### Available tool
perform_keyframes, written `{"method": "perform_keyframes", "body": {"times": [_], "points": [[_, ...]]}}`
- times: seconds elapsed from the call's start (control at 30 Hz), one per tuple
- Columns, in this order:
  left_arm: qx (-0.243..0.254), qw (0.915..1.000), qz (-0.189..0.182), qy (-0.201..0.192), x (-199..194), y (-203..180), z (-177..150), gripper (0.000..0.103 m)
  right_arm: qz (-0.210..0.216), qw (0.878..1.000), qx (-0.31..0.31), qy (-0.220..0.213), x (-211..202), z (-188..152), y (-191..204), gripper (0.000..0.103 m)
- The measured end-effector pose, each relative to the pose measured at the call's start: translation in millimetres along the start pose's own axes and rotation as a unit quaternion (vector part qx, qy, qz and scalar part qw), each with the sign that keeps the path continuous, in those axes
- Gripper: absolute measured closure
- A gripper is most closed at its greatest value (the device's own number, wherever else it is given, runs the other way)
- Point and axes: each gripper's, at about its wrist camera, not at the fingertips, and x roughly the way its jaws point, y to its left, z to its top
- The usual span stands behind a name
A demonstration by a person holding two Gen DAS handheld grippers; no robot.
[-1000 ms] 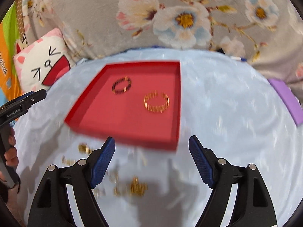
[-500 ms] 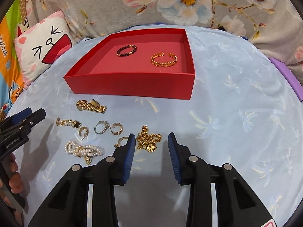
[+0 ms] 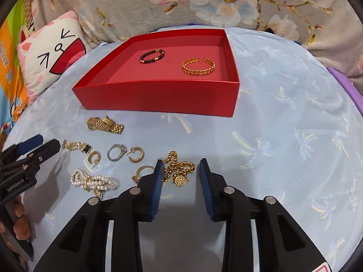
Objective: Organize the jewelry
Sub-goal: 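Withdraw both tools from the box back toward the remaining jewelry, then grasp gold chain with black pendant in left tool while right grasps small gold earring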
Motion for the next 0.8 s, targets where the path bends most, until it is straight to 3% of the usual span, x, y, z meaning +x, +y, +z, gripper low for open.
{"method": "perform_keyframes", "body": {"times": [0.1,0.43,0.6,0.7,0.8], "points": [[-0.004,1.0,-0.005,0.004,1.2,1.0,0.0,0.03,-0.006,1.0,-0.012,0.0,-0.9,-1.2,6.1,0.094],[0.019,0.9991,-0.026,0.029,11.6,-9.6,2.0,0.03,0.008,0.999,0.031,0.001,-13.9,-15.4,-11.7,0.097],[0.015,0.9987,-0.025,0.041,22.0,-13.1,5.1,0.039,0.017,0.999,0.042,-0.002,-17.7,-21.8,-15.4,0.097],[0.019,0.9988,-0.022,0.039,22.8,-15.3,5.8,0.049,0.018,0.999,0.043,-0.002,-17.3,-21.7,-15.6,0.096],[0.017,0.9987,-0.03,0.037,22.2,-14.2,6.2,0.074,0.022,0.999,0.046,-0.002,-17.1,-21.8,-16.3,0.096]]}}
